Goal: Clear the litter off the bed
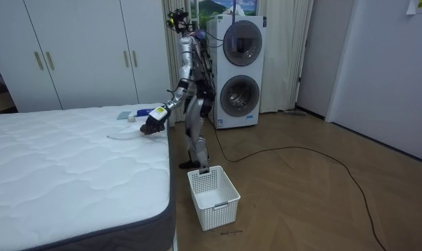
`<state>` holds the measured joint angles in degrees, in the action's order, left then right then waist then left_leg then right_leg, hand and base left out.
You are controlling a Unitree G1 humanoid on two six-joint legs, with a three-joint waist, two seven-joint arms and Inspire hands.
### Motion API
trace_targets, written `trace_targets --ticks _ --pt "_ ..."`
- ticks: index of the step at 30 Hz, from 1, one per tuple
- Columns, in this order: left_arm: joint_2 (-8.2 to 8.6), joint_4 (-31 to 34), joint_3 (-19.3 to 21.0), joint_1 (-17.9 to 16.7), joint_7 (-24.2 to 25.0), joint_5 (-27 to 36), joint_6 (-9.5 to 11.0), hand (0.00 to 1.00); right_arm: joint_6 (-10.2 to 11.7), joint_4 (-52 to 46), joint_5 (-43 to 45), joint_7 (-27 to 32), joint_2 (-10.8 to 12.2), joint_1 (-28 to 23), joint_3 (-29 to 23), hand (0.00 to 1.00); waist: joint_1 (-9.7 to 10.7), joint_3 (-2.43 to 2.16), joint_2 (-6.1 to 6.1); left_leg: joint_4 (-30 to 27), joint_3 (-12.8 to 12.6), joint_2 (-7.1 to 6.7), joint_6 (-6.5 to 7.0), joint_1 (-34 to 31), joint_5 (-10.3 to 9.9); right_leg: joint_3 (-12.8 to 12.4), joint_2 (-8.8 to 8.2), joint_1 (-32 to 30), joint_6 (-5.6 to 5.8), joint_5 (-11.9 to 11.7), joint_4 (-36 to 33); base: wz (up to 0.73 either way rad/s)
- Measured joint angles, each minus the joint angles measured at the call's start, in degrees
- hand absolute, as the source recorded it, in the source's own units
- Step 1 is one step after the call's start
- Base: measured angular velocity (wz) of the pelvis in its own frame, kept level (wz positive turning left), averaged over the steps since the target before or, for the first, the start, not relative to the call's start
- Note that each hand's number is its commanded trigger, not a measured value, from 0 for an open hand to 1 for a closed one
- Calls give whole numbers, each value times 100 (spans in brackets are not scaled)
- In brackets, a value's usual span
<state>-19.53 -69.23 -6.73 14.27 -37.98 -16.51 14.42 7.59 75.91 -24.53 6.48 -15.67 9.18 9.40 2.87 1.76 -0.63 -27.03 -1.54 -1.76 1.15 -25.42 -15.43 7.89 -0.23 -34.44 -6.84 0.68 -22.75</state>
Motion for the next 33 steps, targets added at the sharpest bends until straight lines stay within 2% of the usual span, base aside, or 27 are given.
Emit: trace_targets --ticks 4,9,12,17,18,24,29,33 --pt "-23 199 -26 -117 -16 -50 15 100 12 -90 -210 132 -53 147 -92 0 -29 -24 69 -11 1 -5 -8 -2 6 -49 14 0 7 -4 -7 0" --pt "-142 240 -49 -216 -17 -117 102 100 64 -411 -468 466 -137 292 -452 0 -33 -22 170 -46 -4 -9 -8 -10 7 -54 11 0 13 -9 -24 0" --pt "-151 352 -61 -271 -18 -114 110 100 127 -754 -438 726 -181 467 -692 0 -35 -23 171 -63 -33 -10 18 -14 -9 -89 21 0 39 -32 25 -4" --pt "-162 390 -244 -330 -31 20 174 100 472 -1470 -343 1277 -211 566 -670 0 -88 -22 177 -58 -122 4 28 0 -15 -138 38 -2 44 -76 19 -8" --pt "-163 411 -285 -349 -33 17 226 100 537 -1591 -245 1386 -209 566 -667 0 -112 -19 183 -58 -139 6 29 0 -14 -139 36 -2 47 -79 20 -3" --pt "-158 416 -310 -343 -7 18 272 100 563 -2290 269 2002 -208 781 -667 0 -175 42 303 -57 -176 -1 48 1 -13 -164 18 -11 65 -82 3 0" --pt "-158 500 -329 -382 145 11 235 100 823 -2889 949 2407 -212 959 -614 0 -186 40 311 -57 -180 7 53 -10 -17 -159 21 -5 62 -98 32 1" --pt "-156 508 -436 -303 277 19 190 100 1012 -3000 1348 2632 -221 1059 -440 0 -290 40 311 -27 -178 -5 66 7 -7 -154 9 -5 54 -101 22 0"
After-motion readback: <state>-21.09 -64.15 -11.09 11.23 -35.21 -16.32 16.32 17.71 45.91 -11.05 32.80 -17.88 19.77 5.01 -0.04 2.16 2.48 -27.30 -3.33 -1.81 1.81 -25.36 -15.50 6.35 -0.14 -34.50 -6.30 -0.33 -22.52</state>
